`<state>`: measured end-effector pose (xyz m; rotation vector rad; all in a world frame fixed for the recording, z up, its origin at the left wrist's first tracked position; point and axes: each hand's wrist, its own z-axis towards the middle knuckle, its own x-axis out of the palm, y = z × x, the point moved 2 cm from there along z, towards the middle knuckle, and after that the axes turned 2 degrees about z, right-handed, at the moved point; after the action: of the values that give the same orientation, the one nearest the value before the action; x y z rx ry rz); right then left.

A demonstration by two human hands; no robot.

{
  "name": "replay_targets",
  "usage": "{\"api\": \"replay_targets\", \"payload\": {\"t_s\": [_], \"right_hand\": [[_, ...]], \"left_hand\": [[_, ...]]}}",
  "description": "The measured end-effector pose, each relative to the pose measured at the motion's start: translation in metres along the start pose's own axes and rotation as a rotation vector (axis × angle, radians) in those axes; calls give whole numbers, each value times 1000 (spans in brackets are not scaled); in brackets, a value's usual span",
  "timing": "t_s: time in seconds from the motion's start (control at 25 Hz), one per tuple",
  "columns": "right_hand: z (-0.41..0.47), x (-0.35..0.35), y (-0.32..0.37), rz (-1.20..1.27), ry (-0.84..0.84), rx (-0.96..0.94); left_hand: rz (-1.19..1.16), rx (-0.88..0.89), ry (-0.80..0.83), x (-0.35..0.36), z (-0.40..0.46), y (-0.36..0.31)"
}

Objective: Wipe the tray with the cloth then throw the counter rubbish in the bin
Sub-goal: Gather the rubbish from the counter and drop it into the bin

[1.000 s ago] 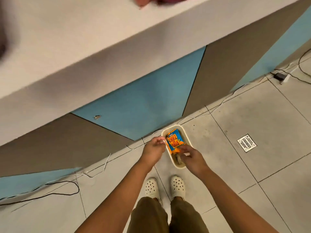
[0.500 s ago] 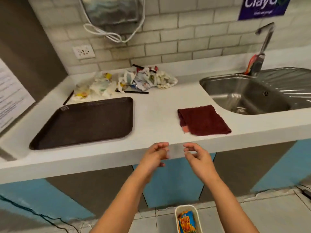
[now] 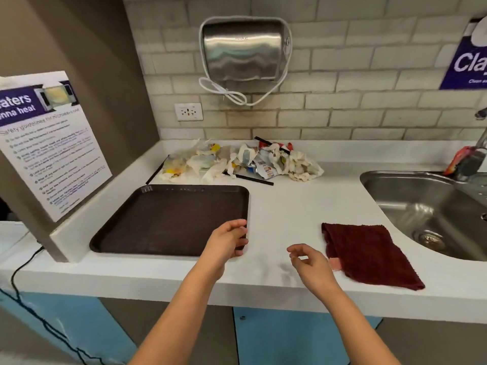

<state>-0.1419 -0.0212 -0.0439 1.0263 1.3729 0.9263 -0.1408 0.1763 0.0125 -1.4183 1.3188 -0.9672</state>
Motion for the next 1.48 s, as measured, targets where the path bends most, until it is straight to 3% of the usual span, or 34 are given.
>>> {"api": "replay_targets", "payload": {"t_s": [0.44,0.8,0.92,1.12,1.24,1.36,1.48], "right_hand": [[147,45,26,-218,-33,16],[261,65,37,-496,-53,9],[289,78,40,-629,-21,-32],[335,105,43,-809,67,-49],[351,119,44,-980,88,4],[356,124,40,-1090,27,38],[356,124,34,-1111,22,65]], "left_hand": [[8,13,-285,-92,164,-43],[4,-43,-208,-122,294,-48],[218,45,-209,-127,338,-44],[837,416,-68,-107,383,-43],[1213,402,32,-95,399,-33],[1283,306,58,-93,408,-22],[1148,270,51,-97,417,-16]]}}
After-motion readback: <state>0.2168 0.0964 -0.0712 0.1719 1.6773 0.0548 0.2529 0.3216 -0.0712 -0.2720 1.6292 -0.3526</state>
